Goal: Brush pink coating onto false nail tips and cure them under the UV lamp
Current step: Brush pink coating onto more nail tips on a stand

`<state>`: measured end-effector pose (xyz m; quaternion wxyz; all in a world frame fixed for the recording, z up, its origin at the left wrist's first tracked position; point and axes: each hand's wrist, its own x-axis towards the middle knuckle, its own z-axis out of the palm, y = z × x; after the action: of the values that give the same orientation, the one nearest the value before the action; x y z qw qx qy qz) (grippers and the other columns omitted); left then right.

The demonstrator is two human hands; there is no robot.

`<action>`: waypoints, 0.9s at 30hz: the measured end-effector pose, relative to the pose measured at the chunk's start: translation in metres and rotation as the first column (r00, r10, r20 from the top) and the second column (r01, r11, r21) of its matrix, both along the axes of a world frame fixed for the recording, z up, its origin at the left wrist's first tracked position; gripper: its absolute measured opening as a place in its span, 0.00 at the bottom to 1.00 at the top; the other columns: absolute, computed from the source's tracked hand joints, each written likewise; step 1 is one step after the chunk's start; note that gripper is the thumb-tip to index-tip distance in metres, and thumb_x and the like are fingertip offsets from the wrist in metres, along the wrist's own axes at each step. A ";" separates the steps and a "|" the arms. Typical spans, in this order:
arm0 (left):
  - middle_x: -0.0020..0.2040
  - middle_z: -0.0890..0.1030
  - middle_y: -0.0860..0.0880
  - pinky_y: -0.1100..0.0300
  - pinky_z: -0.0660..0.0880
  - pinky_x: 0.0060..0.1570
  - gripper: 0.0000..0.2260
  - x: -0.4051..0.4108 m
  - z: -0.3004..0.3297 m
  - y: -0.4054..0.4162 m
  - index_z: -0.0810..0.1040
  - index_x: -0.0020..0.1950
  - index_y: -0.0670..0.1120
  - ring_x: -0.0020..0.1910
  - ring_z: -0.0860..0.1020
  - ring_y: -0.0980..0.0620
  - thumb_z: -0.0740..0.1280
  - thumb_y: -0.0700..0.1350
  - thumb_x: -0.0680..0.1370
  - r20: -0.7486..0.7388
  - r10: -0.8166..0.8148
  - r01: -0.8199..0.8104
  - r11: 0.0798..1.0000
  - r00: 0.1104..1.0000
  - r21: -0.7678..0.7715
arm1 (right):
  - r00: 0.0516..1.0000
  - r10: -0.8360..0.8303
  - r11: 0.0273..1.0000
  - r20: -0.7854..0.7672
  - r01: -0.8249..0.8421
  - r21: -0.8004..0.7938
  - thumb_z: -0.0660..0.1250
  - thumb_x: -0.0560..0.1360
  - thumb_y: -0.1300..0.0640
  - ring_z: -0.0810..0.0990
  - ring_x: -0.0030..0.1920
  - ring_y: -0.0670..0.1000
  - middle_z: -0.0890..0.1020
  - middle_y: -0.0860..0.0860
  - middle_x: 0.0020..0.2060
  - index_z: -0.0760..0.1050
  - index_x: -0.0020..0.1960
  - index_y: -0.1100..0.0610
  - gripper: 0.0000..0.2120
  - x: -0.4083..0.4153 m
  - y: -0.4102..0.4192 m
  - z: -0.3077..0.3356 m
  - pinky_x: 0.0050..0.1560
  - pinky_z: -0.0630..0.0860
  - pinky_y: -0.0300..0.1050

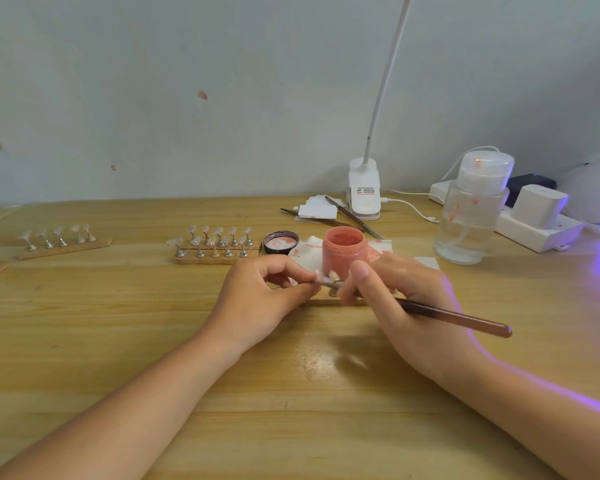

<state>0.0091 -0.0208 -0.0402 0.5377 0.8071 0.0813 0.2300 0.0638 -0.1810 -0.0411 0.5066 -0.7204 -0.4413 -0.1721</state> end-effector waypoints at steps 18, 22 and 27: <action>0.36 0.83 0.52 0.69 0.71 0.36 0.06 0.000 0.000 0.000 0.81 0.34 0.48 0.36 0.76 0.52 0.74 0.38 0.67 0.006 0.003 -0.003 1.000 1.000 -0.009 | 1.000 0.028 0.999 -0.013 -0.028 0.024 0.55 0.76 0.49 0.76 0.35 0.42 0.78 0.43 0.29 0.77 0.31 0.52 0.20 0.000 -0.002 -0.001 0.43 0.69 0.36; 0.36 0.83 0.52 0.69 0.71 0.37 0.03 0.000 0.000 0.001 0.83 0.37 0.49 0.37 0.77 0.52 0.74 0.42 0.68 0.011 -0.002 0.002 1.000 1.000 -0.026 | 1.000 -0.007 0.996 -0.014 0.008 0.091 0.55 0.76 0.50 0.76 0.39 0.44 0.78 0.40 0.33 0.79 0.36 0.56 0.19 0.001 -0.002 0.000 0.43 0.71 0.38; 0.37 0.83 0.57 0.72 0.69 0.36 0.02 -0.002 0.002 0.000 0.84 0.36 0.54 0.34 0.74 0.58 0.72 0.50 0.66 0.053 -0.052 0.053 0.999 0.997 -0.003 | 0.986 0.067 0.991 -0.154 -0.048 0.125 0.53 0.76 0.47 0.79 0.39 0.51 0.80 0.48 0.32 0.77 0.34 0.56 0.21 0.002 -0.004 0.000 0.45 0.74 0.53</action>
<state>0.0074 -0.0209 -0.0385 0.5473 0.8014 0.0461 0.2370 0.0659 -0.1847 -0.0412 0.5874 -0.6867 -0.4093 -0.1262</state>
